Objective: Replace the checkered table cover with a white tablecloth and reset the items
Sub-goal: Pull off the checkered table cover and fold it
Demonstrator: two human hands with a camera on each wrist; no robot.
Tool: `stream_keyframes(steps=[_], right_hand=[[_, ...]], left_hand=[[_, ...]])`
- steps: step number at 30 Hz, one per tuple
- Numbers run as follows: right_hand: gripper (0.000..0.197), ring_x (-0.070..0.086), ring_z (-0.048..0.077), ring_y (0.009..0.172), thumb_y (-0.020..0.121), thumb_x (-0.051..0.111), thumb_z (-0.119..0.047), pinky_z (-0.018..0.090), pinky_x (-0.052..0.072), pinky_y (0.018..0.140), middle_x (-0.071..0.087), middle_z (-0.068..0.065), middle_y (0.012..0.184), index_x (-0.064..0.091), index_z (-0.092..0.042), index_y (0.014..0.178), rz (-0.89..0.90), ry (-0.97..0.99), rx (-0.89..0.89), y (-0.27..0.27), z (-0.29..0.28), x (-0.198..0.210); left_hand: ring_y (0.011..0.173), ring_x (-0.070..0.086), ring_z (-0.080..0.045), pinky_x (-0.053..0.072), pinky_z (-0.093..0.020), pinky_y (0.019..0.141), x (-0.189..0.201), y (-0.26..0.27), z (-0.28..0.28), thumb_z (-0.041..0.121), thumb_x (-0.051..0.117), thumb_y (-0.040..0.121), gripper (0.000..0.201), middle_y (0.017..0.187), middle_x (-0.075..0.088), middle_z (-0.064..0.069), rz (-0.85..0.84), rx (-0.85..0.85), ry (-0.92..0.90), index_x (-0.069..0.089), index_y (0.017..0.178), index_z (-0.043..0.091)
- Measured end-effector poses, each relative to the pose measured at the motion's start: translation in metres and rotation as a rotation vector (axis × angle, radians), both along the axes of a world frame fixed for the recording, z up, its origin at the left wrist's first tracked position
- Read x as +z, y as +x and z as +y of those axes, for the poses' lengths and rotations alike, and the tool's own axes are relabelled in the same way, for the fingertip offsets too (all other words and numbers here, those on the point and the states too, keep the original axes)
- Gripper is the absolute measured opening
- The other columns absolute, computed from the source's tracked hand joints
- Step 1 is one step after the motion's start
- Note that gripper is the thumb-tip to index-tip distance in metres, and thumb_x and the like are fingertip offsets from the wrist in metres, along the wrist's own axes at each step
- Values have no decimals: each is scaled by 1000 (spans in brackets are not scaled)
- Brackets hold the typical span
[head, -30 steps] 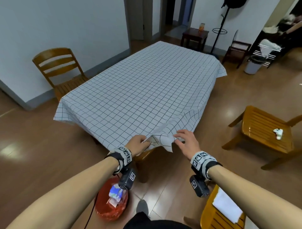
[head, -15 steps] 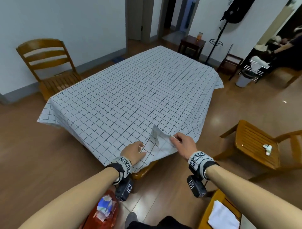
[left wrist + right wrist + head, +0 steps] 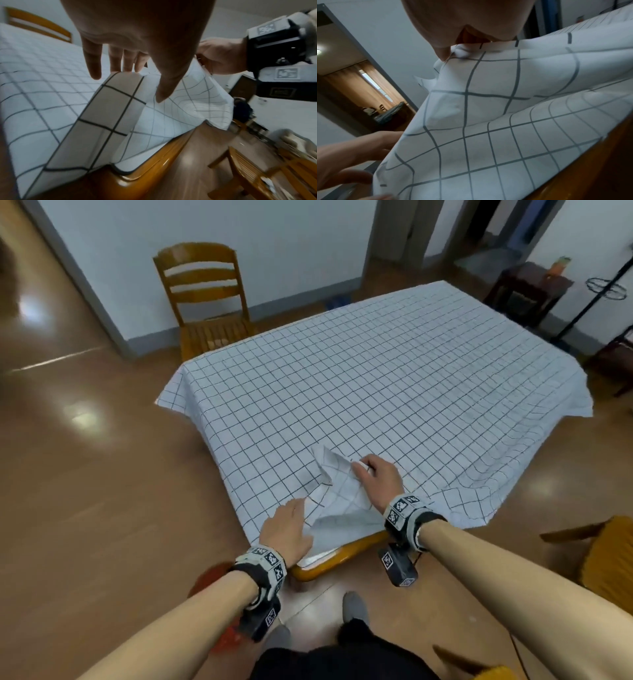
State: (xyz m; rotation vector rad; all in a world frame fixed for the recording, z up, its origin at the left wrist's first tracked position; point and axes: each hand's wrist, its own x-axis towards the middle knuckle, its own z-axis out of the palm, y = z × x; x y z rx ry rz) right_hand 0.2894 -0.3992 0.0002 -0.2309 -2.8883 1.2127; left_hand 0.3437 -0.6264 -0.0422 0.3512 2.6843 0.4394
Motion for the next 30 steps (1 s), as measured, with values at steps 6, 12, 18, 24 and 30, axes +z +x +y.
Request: stream_keyframes(steps=[6, 12, 18, 24, 30], right_hand=[[18, 57, 9, 75, 87, 69, -42, 24, 46, 65, 63, -8, 88, 60, -32, 100, -128, -115, 169, -26, 16, -21], [54, 55, 6, 78, 78, 77, -35, 26, 46, 70, 57, -11, 96, 48, -34, 123, -288, -38, 442, -26, 41, -35], [13, 52, 16, 81, 88, 68, -22, 23, 36, 61, 51, -13, 79, 56, -26, 92, -276, 70, 628, -43, 55, -30], [40, 38, 13, 54, 92, 62, -23, 30, 27, 55, 40, -5, 55, 41, -20, 58, -173, 80, 628, -77, 59, -18], [35, 44, 17, 58, 95, 58, -29, 31, 34, 58, 48, 0, 59, 52, -10, 66, -179, 46, 590, -94, 32, -10]], left_hand=[[131, 40, -24, 39, -38, 103, -7, 0, 25, 13, 43, 94, 52, 146, 44, -2, -93, 353, 43, 38, 145, 18], [113, 56, -31, 43, -32, 86, 14, -7, 35, 8, 41, 98, 26, 122, 61, -12, -97, 701, 210, 63, 111, 12], [83, 48, -21, 40, -29, 69, 35, -32, 18, 5, 44, 96, 24, 77, 51, -4, -164, 857, 194, 51, 73, 11], [74, 52, -20, 37, -26, 62, 44, -20, -10, -10, 45, 81, 29, 72, 56, -2, -338, 634, 170, 57, 69, 13], [120, 55, -22, 45, -35, 102, 50, -40, -10, 27, 75, 80, 54, 124, 56, 7, -296, 558, 369, 57, 130, 17]])
